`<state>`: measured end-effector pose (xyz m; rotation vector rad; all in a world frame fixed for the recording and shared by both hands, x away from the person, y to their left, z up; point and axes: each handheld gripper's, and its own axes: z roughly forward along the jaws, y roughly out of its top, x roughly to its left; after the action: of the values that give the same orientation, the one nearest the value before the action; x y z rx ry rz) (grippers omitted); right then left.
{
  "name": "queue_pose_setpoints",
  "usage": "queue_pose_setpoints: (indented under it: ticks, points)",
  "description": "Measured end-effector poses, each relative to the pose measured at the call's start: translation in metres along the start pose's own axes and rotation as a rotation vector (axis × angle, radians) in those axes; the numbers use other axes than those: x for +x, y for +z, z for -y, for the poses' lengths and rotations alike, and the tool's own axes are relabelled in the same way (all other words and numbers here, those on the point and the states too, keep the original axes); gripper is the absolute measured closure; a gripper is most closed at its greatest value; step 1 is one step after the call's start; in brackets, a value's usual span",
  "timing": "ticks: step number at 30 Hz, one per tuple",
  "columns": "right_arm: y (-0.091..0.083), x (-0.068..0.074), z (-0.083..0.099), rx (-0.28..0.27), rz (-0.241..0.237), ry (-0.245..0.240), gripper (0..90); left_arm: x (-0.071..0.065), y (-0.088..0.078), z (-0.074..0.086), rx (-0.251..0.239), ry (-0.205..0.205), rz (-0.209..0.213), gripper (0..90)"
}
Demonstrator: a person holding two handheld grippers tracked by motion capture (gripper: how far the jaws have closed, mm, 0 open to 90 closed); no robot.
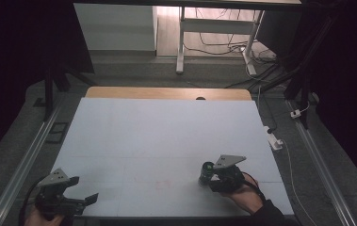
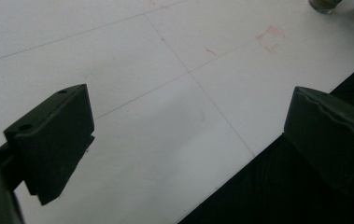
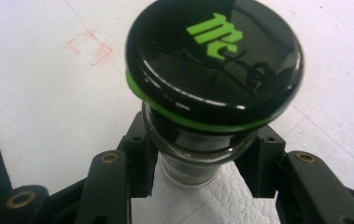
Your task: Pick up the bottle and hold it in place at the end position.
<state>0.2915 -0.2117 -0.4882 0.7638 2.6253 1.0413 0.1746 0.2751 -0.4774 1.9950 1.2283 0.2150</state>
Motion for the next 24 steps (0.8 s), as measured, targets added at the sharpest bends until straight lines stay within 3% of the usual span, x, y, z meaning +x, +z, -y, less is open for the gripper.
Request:
queue_pose_setpoints:
  ticks: [8, 24]
  points:
    - [-0.006, -0.004, -0.008, -0.041, 0.011, 0.014, 52.8, 0.0, 0.0, 0.0, 0.001, -0.004, -0.001, 3.2]
    - [0.0, -0.015, -0.042, -0.076, -0.033, 0.06, 52.8, 0.0, 0.001, -0.001, 0.006, 0.002, -0.004, 3.2]
